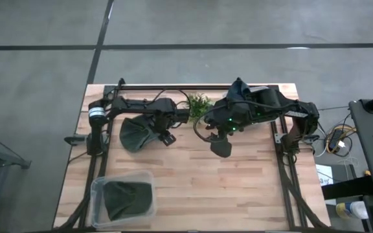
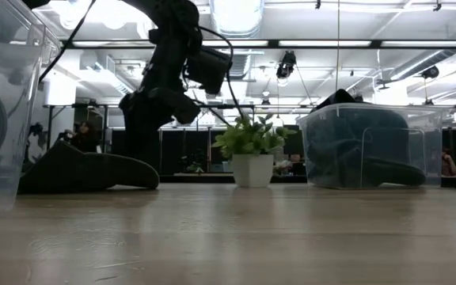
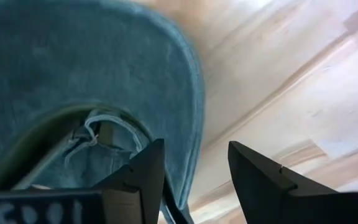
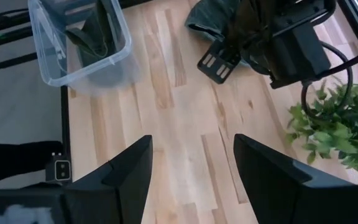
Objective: Pick & Place hat
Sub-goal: Put the black cap into the bottom transparent bin
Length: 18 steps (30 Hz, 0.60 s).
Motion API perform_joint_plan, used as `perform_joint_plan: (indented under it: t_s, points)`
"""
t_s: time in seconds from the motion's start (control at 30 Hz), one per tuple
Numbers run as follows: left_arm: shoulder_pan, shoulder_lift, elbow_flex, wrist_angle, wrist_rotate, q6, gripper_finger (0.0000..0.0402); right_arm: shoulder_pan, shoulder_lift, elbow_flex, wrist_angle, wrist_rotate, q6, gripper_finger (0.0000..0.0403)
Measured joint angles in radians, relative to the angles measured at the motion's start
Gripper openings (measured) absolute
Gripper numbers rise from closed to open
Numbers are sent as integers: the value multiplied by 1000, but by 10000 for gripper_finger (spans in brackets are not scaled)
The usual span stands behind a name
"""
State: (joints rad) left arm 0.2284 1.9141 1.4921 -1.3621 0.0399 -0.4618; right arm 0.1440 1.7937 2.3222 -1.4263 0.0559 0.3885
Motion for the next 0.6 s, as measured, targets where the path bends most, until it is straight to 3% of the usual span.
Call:
perform_joint_plan:
  t_s: [0.47,0.6]
  points:
    - [-6,-21,265,-144,-118,38,170,-1,1,0,1,4,0,219]
    - [-9,-23,315,-212,-137,-14,170,-1,1,0,1,5,0,219]
